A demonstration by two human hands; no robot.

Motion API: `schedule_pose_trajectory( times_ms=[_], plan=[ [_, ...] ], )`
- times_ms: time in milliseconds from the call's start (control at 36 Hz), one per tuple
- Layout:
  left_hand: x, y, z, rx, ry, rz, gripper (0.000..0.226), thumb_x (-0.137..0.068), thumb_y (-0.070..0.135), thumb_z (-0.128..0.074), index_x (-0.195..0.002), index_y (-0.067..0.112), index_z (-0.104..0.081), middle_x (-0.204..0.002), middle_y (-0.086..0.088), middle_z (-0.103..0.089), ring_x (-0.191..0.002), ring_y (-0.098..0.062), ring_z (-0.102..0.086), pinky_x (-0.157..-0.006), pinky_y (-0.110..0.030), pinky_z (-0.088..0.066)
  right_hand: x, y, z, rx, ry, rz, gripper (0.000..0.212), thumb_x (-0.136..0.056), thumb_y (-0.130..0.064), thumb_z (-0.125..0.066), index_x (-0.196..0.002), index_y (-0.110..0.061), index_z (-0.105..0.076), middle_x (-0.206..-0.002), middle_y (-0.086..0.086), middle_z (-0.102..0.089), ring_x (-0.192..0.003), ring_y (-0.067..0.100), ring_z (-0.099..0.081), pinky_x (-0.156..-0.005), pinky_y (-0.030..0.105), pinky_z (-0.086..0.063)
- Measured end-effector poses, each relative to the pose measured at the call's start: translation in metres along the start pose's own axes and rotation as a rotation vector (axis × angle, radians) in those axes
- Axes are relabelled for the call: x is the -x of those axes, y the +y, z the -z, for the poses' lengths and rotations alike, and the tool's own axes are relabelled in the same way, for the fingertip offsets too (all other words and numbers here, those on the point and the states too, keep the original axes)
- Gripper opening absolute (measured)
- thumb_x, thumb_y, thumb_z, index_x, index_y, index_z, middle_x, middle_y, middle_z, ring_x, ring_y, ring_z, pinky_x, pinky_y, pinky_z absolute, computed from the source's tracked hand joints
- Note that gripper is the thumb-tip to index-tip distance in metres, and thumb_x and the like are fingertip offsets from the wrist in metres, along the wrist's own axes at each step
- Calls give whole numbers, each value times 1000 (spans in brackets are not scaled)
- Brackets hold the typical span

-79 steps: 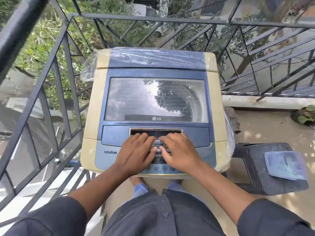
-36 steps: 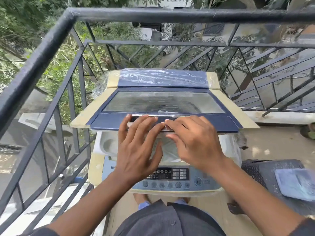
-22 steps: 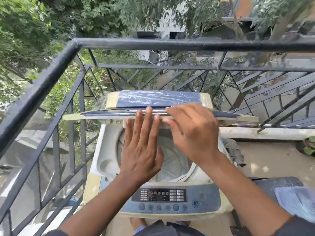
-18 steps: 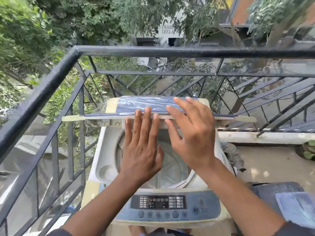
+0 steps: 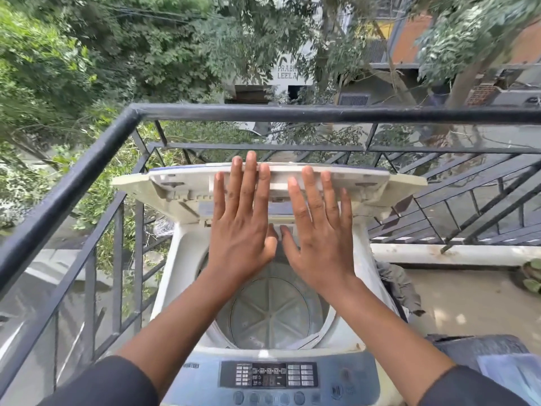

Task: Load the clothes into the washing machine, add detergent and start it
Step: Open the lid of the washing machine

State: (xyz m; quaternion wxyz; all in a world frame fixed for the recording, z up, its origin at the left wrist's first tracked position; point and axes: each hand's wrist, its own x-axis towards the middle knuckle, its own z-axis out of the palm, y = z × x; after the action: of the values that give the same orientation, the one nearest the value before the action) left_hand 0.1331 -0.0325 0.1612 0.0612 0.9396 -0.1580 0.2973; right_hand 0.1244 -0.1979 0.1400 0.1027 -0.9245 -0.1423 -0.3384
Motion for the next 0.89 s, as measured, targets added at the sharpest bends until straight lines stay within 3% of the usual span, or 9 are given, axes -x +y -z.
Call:
schedule_pose_trajectory(
  times_ms=[167, 472, 667, 889],
  plan=[
    [-17, 4, -15, -3, 54, 62, 108, -80, 30, -73, -166, -1, -15, -175, -20, -4, -163, -42, 0, -130, -65, -4, -19, 5, -13, 22, -5, -12, 82, -94, -35, -67, -163, -12, -29, -173, 10, -12, -160, 36, -10, -123, 65, -18],
    [-45, -10, -33, 8, 38, 16, 100, -89, 28, -68, -167, 1, -12, -176, -19, 0, -163, -41, 0, -130, -63, -7, -69, 19, -22, 69, -124, -21, 98, -93, -42, -63, -167, -20, -3, -175, 4, 5, -161, 31, 7, -125, 64, -9],
    [-70, -24, -40, -59, -39, -2, 107, -84, 22, -62, -168, 5, 2, -177, -14, 10, -164, -36, 8, -130, -59, -8, -97, 36, -33, 83, -133, 5, 97, -89, -30, -67, -167, -20, -10, -175, 5, -2, -162, 32, -1, -125, 64, -12],
    [-87, -30, -51, -65, -73, 4, 110, -82, 24, -60, -168, 6, 6, -177, -14, 13, -163, -36, 11, -131, -59, -6, -114, 43, -46, 97, -168, -1, 102, -88, -31, -69, -167, -21, -5, -175, 5, 1, -162, 32, 2, -125, 64, -12]
  ],
)
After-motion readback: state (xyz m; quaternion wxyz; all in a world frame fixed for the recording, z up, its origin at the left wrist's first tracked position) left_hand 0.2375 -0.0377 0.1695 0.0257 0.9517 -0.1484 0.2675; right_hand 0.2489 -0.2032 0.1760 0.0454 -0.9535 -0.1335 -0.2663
